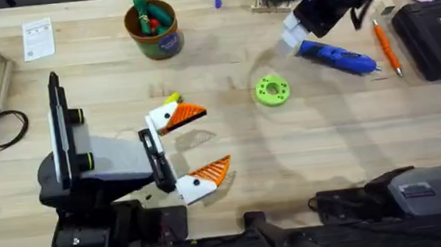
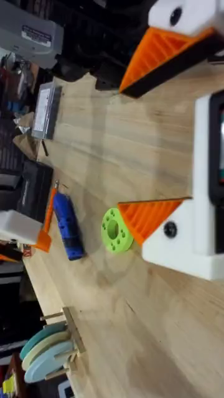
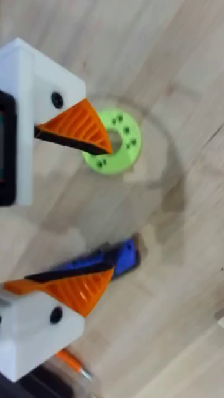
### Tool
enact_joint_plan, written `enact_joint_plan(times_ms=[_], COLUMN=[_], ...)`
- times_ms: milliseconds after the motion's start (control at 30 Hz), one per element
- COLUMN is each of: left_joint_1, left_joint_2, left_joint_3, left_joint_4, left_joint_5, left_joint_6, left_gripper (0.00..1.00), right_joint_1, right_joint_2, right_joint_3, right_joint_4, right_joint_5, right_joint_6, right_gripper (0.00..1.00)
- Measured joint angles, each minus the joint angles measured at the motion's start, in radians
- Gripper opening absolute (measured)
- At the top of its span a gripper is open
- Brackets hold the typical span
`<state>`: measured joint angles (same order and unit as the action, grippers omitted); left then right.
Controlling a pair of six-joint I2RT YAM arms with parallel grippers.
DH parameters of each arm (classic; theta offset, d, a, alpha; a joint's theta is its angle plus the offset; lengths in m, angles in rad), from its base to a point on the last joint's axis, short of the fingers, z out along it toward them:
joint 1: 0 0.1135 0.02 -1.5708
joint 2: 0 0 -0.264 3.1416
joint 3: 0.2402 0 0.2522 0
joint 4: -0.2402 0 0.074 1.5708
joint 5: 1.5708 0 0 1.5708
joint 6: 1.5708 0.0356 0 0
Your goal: Pick up the gripper from the table and insert it into the empty holder that is missing its gripper. Then pick up a screw, insert it into the mounting hole, and use the screwdriver to tighten it. Finally, clean up the table by picking up the vegetable and placing it into the bucket.
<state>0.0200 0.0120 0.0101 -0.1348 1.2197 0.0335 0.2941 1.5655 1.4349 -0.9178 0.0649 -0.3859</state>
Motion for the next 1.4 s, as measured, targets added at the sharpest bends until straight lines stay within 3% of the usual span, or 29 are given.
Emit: enact_joint_plan(times_ms=[200, 467, 667, 833, 1000, 1200, 1400], left_joint_1=[0.000, 0.007, 0.007, 0.007, 0.007, 0.007, 0.007], left_joint_2=[0.000, 0.000, 0.000, 0.055, 0.218, 0.457, 0.640], left_joint_3=[0.000, 0.007, 0.120, 0.284, 0.463, 0.618, 0.663], left_joint_4=[0.021, 0.046, -0.170, -0.330, -0.440, -0.533, -0.464], left_joint_5=[-0.080, -0.372, -0.597, -0.722, -0.798, -0.825, -0.833], left_joint_6=[-0.016, -0.064, -0.005, 0.056, 0.082, 0.090, 0.090], left_gripper=[0.987, 0.986, 0.986, 0.986, 0.986, 0.986, 0.985], right_joint_1=[0.082, 0.092, 0.092, 0.092, 0.092, 0.092, 0.092], right_joint_2=[-0.153, -0.371, -0.594, -0.781, -0.904, -0.929, -0.929], right_joint_3=[0.000, -0.033, -0.198, -0.371, -0.490, -0.522, -0.522], right_joint_4=[-0.099, -0.164, -0.183, -0.182, -0.183, -0.181, -0.181], right_joint_5=[-0.014, -0.013, 0.000, 0.011, 0.055, 0.077, 0.081], right_joint_6=[0.297, 0.528, 0.614, 0.676, 0.717, 0.730, 0.731], right_gripper=[0.991, 0.991, 0.991, 0.991, 0.992, 0.991, 0.991])
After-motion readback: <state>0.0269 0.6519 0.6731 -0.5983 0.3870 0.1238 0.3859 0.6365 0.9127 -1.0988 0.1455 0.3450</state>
